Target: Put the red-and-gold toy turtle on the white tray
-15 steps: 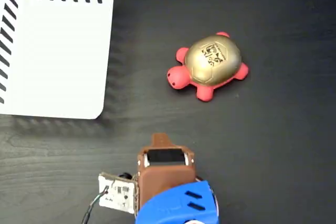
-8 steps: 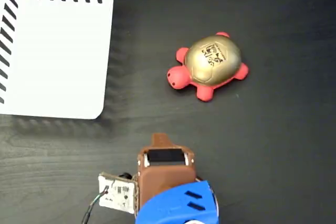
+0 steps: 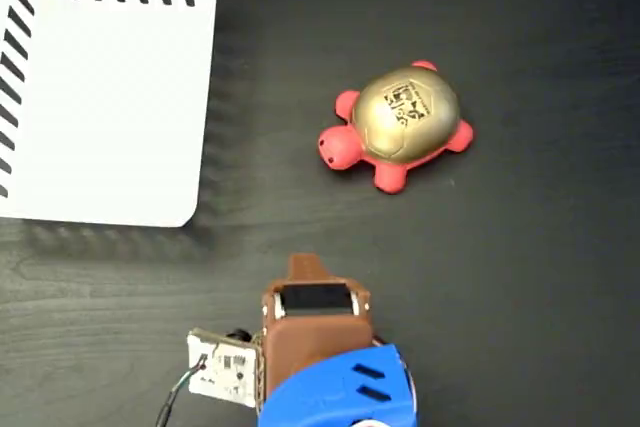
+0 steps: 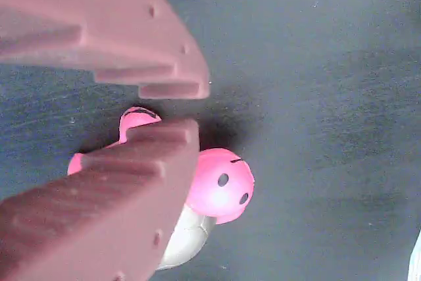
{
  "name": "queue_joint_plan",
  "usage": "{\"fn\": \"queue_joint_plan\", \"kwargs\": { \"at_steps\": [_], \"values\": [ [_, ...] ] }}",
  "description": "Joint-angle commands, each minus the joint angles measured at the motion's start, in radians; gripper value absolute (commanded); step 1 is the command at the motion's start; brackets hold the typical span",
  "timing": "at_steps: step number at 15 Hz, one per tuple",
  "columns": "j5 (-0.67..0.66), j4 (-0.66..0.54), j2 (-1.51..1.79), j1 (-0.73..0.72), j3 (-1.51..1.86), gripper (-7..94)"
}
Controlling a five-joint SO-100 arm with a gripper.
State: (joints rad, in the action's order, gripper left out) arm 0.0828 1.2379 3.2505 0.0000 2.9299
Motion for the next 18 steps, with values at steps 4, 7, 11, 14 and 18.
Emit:
{"fn": "queue_joint_plan", "kwargs": {
  "at_steps": [4,7,11,14,18],
  "values": [
    [-0.008,-0.026,-0.044,-0.026,-0.009,0],
    [-0.103,-0.072,-0.313,-0.018,-0.25,0],
    [-0.258,0.133,-0.723,0.023,-0.69,0],
    [-0.454,0.255,-0.881,0.054,-0.927,0],
    [-0.683,0.313,-1.155,0.179,-1.118,0]
  ]
}}
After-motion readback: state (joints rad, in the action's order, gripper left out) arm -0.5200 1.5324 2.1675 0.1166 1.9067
